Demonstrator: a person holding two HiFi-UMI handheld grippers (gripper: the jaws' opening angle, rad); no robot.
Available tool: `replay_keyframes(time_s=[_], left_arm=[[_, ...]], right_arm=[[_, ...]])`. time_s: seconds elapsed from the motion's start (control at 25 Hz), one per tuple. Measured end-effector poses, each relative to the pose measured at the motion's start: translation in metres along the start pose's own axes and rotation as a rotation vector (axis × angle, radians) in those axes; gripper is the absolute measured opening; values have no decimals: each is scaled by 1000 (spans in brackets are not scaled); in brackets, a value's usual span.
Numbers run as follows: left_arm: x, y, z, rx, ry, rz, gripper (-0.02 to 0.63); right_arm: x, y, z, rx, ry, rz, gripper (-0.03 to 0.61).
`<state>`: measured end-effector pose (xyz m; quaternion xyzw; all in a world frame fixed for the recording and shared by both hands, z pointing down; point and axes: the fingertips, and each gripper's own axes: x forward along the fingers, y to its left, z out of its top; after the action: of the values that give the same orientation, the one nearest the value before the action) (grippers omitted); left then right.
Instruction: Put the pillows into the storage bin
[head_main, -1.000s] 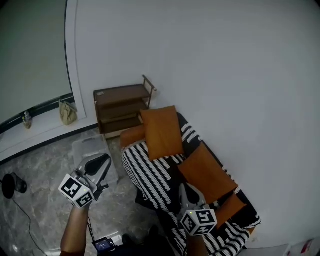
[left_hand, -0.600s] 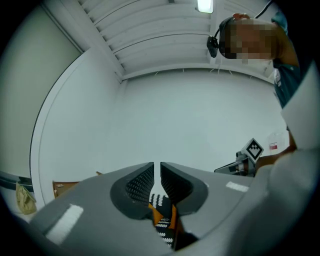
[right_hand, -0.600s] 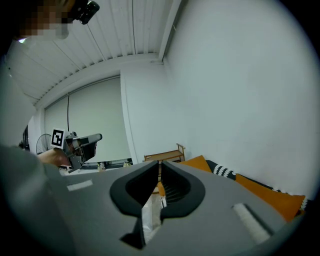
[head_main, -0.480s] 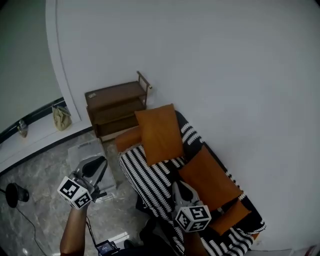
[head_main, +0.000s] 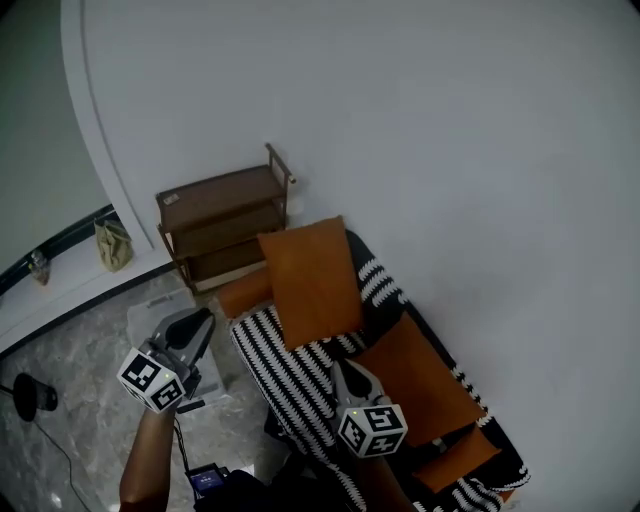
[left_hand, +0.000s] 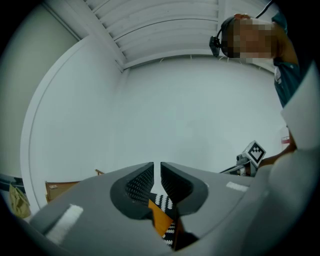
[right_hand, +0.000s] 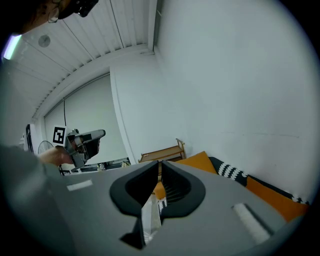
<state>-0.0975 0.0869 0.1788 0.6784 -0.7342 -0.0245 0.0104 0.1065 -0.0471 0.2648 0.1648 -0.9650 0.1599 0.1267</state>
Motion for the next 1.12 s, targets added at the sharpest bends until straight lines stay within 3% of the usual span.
replay_keyframes(time_s=[0.28,0.56,0.84,1.12], left_arm=[[80,17,-21,19,54,-50,41],[179,54,-68,72,149,-135,54],[291,118,-147,130,290,-230,101],[390,175,-252,203,459,-305,188]], right_arm=[[43,-43,-1,83,12,-11,19],[104,-93,-18,244,14,-52,85],[184,-153,-55,422,11,-185,134],[266,-226,-142,688,16,-306,206]])
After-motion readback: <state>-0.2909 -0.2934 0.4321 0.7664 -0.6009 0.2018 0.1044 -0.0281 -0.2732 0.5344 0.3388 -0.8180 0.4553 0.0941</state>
